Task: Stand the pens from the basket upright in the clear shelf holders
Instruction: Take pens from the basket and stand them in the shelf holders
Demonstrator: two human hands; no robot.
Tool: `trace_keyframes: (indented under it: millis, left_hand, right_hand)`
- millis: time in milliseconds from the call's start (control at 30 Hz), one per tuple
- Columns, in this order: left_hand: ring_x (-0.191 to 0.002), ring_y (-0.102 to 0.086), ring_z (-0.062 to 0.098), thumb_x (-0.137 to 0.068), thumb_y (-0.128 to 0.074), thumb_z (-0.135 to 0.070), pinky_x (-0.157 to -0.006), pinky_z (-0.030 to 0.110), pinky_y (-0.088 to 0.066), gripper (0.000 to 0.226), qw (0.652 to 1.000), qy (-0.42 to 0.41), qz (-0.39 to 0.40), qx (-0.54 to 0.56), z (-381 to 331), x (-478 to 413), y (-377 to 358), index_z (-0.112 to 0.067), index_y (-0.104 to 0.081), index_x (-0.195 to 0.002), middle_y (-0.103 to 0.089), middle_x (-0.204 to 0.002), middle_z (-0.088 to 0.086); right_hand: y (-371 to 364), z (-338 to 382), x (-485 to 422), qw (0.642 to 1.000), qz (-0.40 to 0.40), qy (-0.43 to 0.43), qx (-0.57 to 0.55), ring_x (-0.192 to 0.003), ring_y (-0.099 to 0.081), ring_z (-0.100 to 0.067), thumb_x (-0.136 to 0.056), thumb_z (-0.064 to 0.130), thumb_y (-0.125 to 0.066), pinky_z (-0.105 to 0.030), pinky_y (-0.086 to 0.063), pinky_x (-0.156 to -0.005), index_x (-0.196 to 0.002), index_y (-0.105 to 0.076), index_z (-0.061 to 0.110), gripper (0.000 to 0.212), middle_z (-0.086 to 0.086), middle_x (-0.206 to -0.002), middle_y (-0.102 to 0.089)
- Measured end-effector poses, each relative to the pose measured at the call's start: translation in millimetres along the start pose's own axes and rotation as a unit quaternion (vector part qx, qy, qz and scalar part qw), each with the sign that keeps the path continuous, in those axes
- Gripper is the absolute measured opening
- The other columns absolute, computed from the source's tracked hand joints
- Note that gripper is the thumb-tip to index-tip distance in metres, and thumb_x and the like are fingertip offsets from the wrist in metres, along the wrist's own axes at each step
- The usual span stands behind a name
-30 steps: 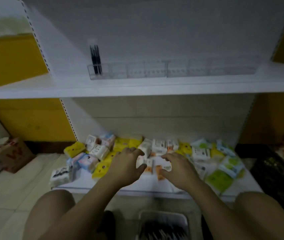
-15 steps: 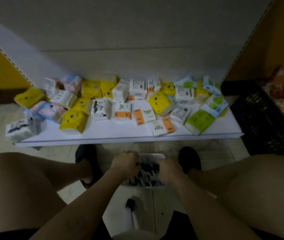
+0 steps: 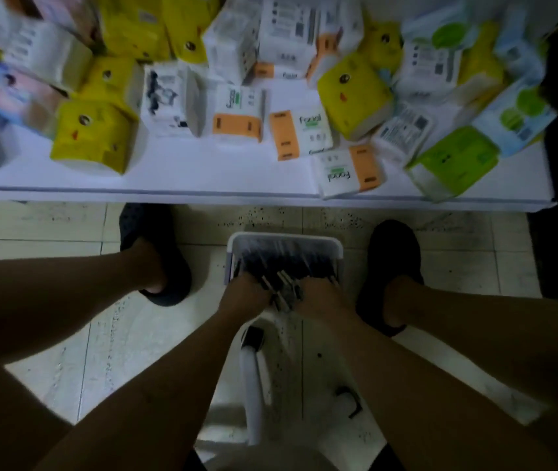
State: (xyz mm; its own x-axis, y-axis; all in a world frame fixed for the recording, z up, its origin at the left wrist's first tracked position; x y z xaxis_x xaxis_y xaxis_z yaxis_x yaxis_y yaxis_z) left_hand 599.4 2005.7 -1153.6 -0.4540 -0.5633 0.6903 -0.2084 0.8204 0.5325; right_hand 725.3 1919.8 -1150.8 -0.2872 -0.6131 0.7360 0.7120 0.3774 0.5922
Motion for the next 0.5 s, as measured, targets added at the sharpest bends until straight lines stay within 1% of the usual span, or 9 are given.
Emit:
trace_keyframes:
  millis: [67,100,167,200,267,300,333,400,500]
  left_hand:
    - [-0.080,-0.059,0.009,-0.095,-0.054,-0.033,-0.057,0.014,-0.041,0.019,0.999,0.026,-0.008,0.038,1.7,-8.3,-2.1,-0.021,-0.056,-0.108,-0.059,-0.088,-0.007]
    - [-0.084,-0.059,0.010,-0.094,-0.054,-0.035,-0.064,0.017,-0.045,0.024,0.999,0.035,-0.003,0.042,2.3,-12.8,-4.1,-0.022,-0.055,-0.114,-0.060,-0.094,-0.007]
    - [-0.097,-0.060,0.019,-0.093,-0.056,-0.036,-0.082,0.032,-0.052,0.030,0.997,0.067,0.006,0.028,6.3,-20.8,-7.3,-0.023,-0.052,-0.119,-0.061,-0.107,0.000]
    - [-0.098,-0.060,0.022,-0.092,-0.057,-0.036,-0.087,0.038,-0.053,0.028,0.996,0.083,0.004,0.016,9.4,-23.4,-7.9,-0.024,-0.053,-0.117,-0.061,-0.107,0.001]
    - [-0.094,-0.062,0.024,-0.092,-0.056,-0.034,-0.086,0.042,-0.054,0.022,0.995,0.096,-0.005,-0.011,15.2,-26.9,-8.3,-0.021,-0.054,-0.111,-0.063,-0.104,0.004]
    - [-0.092,-0.062,0.023,-0.093,-0.054,-0.032,-0.083,0.040,-0.054,0.020,0.995,0.094,-0.006,-0.030,17.7,-28.0,-8.7,-0.019,-0.055,-0.109,-0.064,-0.102,0.005]
    - [-0.089,-0.061,0.022,-0.094,-0.053,-0.030,-0.078,0.037,-0.053,0.018,0.994,0.092,-0.006,-0.050,19.9,-28.3,-9.5,-0.018,-0.055,-0.107,-0.064,-0.101,0.006]
    - [-0.083,-0.058,0.019,-0.094,-0.054,-0.027,-0.072,0.033,-0.050,0.012,0.992,0.101,-0.009,-0.070,24.8,-26.9,-11.5,-0.018,-0.055,-0.100,-0.062,-0.096,0.004]
    - [-0.078,-0.062,0.019,-0.090,-0.058,-0.033,-0.069,0.033,-0.053,0.017,0.991,0.123,-0.019,-0.045,28.5,-26.6,-12.8,-0.017,-0.059,-0.094,-0.061,-0.086,0.002]
  right_hand:
    - [-3.0,6.1,-4.5,0.999,-0.014,-0.015,0.025,-0.074,-0.057,-0.022,-0.095,0.026,-0.054,-0.029,-0.049,-0.065,-0.082,-0.063,0.010,0.022,-0.007,-0.080,-0.061]
    - [-6.5,9.6,-6.5,0.999,-0.009,-0.018,0.033,-0.074,-0.059,-0.023,-0.094,0.027,-0.056,-0.029,-0.049,-0.062,-0.081,-0.062,0.012,0.021,-0.006,-0.077,-0.062]
    - [-14.1,17.6,-8.5,0.999,0.004,-0.011,0.042,-0.071,-0.061,-0.023,-0.092,0.032,-0.060,-0.026,-0.043,-0.052,-0.079,-0.062,0.013,0.022,-0.004,-0.070,-0.060]
    - [-17.4,20.7,-9.0,0.999,0.001,-0.007,0.041,-0.073,-0.062,-0.024,-0.091,0.035,-0.061,-0.025,-0.041,-0.053,-0.084,-0.064,0.014,0.023,-0.004,-0.073,-0.061]
    - [-21.9,25.4,-8.5,0.999,-0.030,-0.004,0.035,-0.091,-0.065,-0.027,-0.093,0.033,-0.060,-0.029,-0.046,-0.066,-0.104,-0.065,0.012,0.025,-0.007,-0.097,-0.067]
    - [-23.3,26.5,-8.0,0.998,-0.053,-0.005,0.038,-0.099,-0.063,-0.027,-0.094,0.029,-0.059,-0.030,-0.047,-0.073,-0.111,-0.063,0.011,0.025,-0.008,-0.107,-0.067]
    - [-25.3,26.4,-7.3,0.997,-0.069,-0.007,0.043,-0.101,-0.063,-0.026,-0.095,0.026,-0.057,-0.029,-0.047,-0.075,-0.114,-0.061,0.011,0.024,-0.009,-0.111,-0.066]
    - [-29.0,23.8,-5.1,0.997,-0.075,-0.018,0.032,-0.098,-0.064,-0.025,-0.097,0.020,-0.055,-0.025,-0.043,-0.070,-0.112,-0.061,0.010,0.020,-0.009,-0.109,-0.067]
    - [-31.0,17.7,-5.3,0.997,-0.056,-0.042,-0.044,-0.094,-0.066,-0.027,-0.095,0.019,-0.057,-0.023,-0.041,-0.066,-0.109,-0.063,0.008,0.019,-0.011,-0.102,-0.068]
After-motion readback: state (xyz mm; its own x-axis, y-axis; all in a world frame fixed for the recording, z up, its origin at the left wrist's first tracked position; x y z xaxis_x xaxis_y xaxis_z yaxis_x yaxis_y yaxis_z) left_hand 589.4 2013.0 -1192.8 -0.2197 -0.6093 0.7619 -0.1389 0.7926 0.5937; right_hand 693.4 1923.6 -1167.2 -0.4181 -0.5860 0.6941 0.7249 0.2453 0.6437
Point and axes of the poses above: each hand's wrist, its own x-axis away from the middle knuckle, its own y-axis out of the back of the hand, z = x × y, the point moved 5 cm from there along -x, towards the middle knuckle
